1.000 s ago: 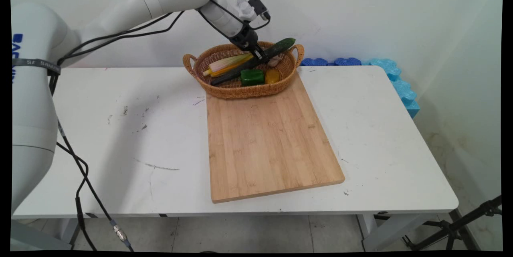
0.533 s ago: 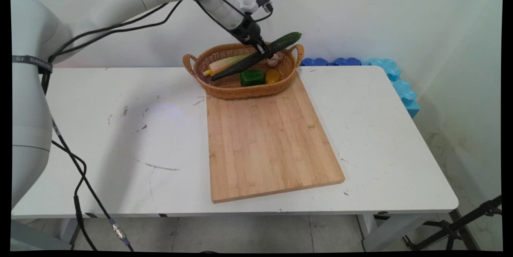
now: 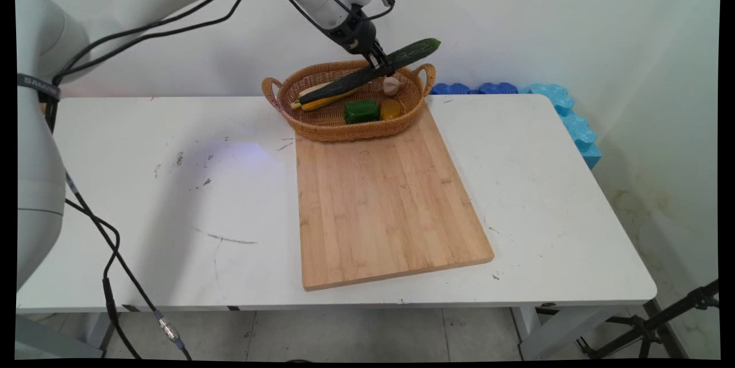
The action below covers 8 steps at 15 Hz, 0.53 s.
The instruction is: Place the picked object on the cutting board
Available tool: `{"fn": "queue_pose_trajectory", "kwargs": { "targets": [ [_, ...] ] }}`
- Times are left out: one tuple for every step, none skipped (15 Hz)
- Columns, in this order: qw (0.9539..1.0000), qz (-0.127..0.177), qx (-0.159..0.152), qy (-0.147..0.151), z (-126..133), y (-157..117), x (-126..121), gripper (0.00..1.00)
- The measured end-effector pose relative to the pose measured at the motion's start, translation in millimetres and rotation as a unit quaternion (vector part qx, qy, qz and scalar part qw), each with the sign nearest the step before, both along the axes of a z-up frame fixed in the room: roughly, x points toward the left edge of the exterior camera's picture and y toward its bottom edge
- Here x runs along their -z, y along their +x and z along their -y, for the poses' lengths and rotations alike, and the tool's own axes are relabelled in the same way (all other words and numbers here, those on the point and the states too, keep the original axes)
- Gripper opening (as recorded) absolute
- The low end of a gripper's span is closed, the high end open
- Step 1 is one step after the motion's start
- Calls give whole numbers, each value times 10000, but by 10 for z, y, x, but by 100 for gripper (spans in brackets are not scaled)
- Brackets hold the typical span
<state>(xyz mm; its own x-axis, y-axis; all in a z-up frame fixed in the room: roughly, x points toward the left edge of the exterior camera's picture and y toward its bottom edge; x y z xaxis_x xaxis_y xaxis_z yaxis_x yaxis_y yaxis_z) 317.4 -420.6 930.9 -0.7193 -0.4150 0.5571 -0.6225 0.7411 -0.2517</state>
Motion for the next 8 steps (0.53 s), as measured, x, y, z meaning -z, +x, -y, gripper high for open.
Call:
{"fn": "queue_pose_trajectory", "kwargs": {
  "targets": [
    [10000, 35, 68, -4, -46, -20, -52, 0],
    [9999, 59, 118, -4, -83, -37, -87, 0],
    [9998, 78, 160, 1, -124, -49, -121, 0],
    [9997, 105, 215, 13, -183, -69, -162, 0],
    [9996, 123, 252, 27, -231, -85, -187, 0],
    [9995, 140, 280, 47, -291, -99, -214, 0],
    [9994, 155, 302, 73, -354, -112, -238, 0],
    [9993, 167, 318, 99, -410, -126, -252, 0]
  ]
}}
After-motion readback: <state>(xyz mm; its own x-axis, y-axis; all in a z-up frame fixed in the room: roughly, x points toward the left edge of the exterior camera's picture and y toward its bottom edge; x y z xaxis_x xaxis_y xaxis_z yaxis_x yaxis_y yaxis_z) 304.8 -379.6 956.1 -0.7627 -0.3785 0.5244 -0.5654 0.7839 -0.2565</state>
